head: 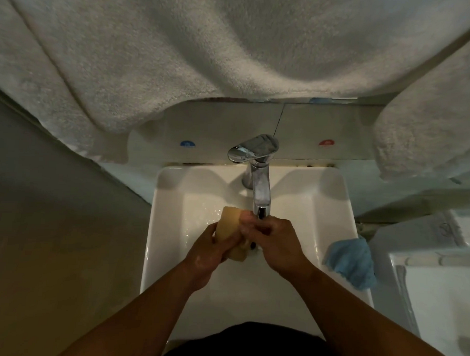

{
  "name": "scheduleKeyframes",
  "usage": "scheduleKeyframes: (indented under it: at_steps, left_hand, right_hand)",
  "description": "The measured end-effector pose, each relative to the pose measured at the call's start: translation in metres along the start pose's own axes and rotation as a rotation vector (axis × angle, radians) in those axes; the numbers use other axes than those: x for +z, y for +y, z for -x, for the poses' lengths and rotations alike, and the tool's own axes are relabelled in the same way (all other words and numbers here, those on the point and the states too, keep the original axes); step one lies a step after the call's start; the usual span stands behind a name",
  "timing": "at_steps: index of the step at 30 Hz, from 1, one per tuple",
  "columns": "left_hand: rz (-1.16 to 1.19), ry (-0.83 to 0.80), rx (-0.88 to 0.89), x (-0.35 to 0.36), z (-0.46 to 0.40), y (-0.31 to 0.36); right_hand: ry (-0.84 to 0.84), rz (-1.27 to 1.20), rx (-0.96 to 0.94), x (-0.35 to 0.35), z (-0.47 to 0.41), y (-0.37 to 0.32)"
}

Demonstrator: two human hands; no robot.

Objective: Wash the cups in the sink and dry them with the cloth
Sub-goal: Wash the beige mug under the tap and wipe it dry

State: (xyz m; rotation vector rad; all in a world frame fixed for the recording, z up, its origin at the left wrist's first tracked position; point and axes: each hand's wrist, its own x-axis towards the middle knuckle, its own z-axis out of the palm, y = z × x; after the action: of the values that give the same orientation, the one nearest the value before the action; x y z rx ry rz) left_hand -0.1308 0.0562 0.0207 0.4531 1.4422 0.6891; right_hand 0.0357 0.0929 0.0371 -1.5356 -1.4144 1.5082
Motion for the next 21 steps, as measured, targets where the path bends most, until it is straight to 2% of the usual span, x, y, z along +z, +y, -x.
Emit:
scheduleKeyframes:
  at_steps: [3,8,11,14,19,21]
  left_hand:
    - [0.074,-0.014,0.053,-0.004,-0.005,-0.007]
    - [0.022,0.030,0.189,-0.008,-0.005,-0.001]
    - [0.016,0.004,0.200,-0.011,0.001,0.006]
    - [-0.003,0.008,0.202,-0.010,0.005,0.010]
    - [-0.287,0.127,0.309,0.004,0.008,0.010]
    - [-0.315,0.147,0.329,0.009,0.007,0.008]
  right_hand:
    - [0.065,-0.096,0.066,0.001,0.005,-0.002]
    - [-0.089,-0.210,0.111,0.002,0.012,0.000]
    - [-0.089,-0.200,0.107,-0.001,0.009,-0.002]
    - [-0.008,-0.010,0.059,0.002,0.004,-0.001]
    - [0.219,0.270,0.004,0.011,-0.003,0.004]
    - [0.239,0.323,-0.003,0.010,-0.007,0.002]
